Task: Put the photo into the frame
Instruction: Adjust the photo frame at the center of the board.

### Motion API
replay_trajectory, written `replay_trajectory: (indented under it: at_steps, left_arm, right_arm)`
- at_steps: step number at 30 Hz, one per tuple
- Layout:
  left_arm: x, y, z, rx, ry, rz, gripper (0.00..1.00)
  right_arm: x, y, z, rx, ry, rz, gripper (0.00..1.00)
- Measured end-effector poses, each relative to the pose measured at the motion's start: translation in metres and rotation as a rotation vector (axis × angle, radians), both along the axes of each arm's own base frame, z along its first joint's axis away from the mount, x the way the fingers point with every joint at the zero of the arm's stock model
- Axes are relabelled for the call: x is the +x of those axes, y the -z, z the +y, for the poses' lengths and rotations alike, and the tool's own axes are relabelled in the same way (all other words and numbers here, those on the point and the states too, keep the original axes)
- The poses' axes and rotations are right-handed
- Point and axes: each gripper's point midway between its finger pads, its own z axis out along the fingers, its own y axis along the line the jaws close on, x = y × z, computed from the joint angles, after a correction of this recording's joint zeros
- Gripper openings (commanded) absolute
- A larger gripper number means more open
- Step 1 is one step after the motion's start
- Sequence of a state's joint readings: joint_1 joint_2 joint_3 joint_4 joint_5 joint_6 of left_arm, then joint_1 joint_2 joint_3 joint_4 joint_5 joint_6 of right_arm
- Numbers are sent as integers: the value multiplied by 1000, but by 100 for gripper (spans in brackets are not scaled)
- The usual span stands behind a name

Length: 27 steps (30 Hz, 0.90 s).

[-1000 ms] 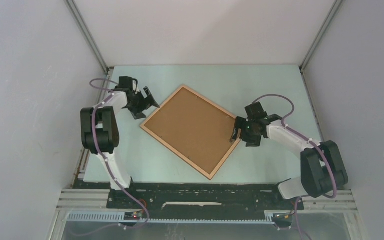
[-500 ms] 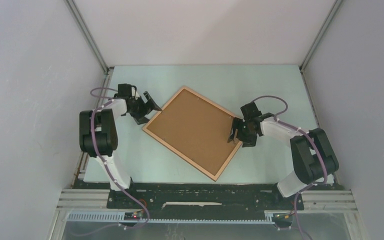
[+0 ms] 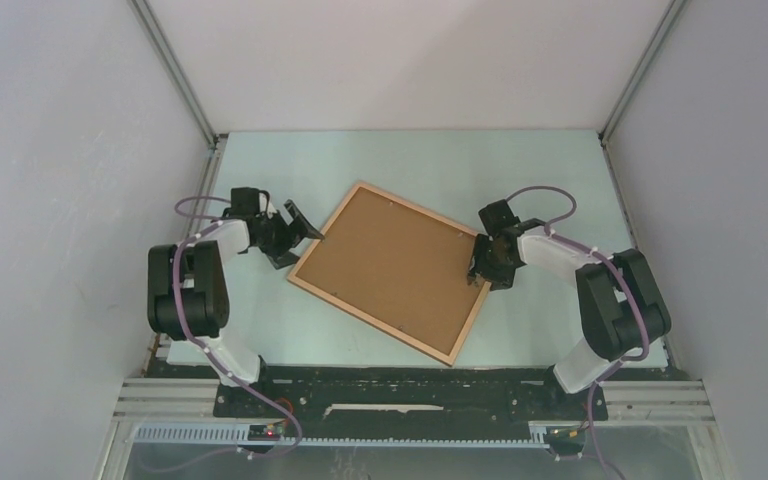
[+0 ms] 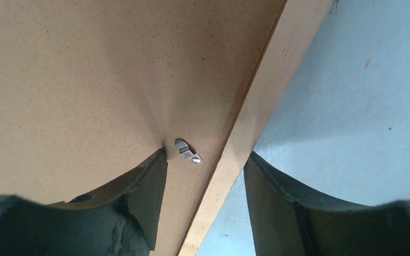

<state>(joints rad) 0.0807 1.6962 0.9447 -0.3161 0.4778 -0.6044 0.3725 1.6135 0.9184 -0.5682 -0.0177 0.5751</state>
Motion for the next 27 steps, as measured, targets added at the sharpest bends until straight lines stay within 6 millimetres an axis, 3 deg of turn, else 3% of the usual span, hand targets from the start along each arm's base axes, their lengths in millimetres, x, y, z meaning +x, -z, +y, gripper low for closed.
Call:
replay_trajectory:
  at_steps: [3, 5, 11, 17, 23, 25, 27]
  left_arm:
    - [-2, 1, 1, -5, -1, -2, 100]
    - [-2, 1, 0, -17, 0, -5, 100]
    - [-2, 0, 1, -41, -8, -9, 100]
    - [-1, -1, 1, -58, -16, -15, 100]
    - [0, -1, 1, -61, -20, -19, 100]
    - [0, -1, 1, -61, -20, -21, 100]
    - [0, -1, 2, -62, -22, -27, 100]
  right_arm:
    - [5, -1, -2, -24, 6, -4, 62]
    - [9, -2, -3, -38, 9, -8, 56]
    - [10, -3, -12, -85, 34, -5, 31]
    - [12, -4, -17, -77, 87, 6, 0]
    - [16, -6, -17, -55, 119, 6, 0]
    - [16, -6, -17, -51, 118, 6, 10]
    - [16, -6, -16, -46, 117, 6, 28]
